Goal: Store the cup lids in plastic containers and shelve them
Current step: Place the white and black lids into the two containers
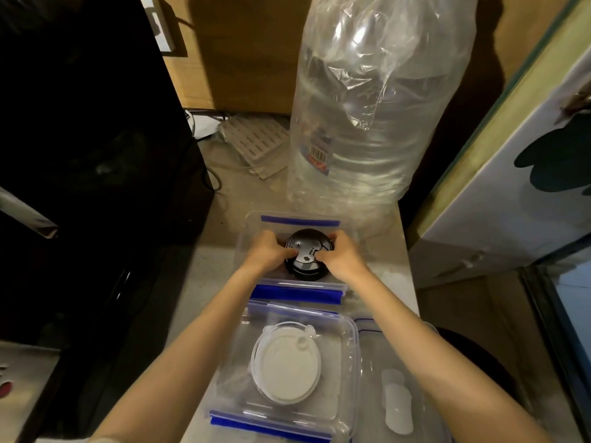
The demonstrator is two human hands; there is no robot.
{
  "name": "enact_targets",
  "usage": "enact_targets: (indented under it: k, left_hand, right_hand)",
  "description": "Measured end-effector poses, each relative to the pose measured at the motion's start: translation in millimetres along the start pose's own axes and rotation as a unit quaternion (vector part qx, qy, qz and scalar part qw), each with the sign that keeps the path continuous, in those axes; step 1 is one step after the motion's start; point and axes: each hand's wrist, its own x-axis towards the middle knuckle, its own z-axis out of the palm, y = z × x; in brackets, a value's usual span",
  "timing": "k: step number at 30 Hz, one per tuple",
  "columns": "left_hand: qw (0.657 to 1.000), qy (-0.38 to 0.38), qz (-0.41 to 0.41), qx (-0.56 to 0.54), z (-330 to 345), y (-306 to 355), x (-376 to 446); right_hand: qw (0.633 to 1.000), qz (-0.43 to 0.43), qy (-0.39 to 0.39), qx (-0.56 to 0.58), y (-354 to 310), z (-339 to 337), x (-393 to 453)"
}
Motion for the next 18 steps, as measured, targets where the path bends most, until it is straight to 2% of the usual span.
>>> enact_targets:
  k: [3,10,18]
  left_hand:
    - [1.0,0.006,0.011,0.001,3.3,1.4,-1.8]
    - [0.999,0.021,0.025,0.012,5.6,-0.4,-1.7]
    - [0.997,0.028,0.031,0.066,11.0,-2.4,-1.9]
  right_hand:
    - [1.0,-0.006,-0.009,-0.028,-0.9,1.7,2.8]
    - [0.999,-0.031,-0.019,-0.015,-0.3,4.5,4.2]
    - [0.999,0.004,-0.047,-0.017,-6.6,2.1,0.8]
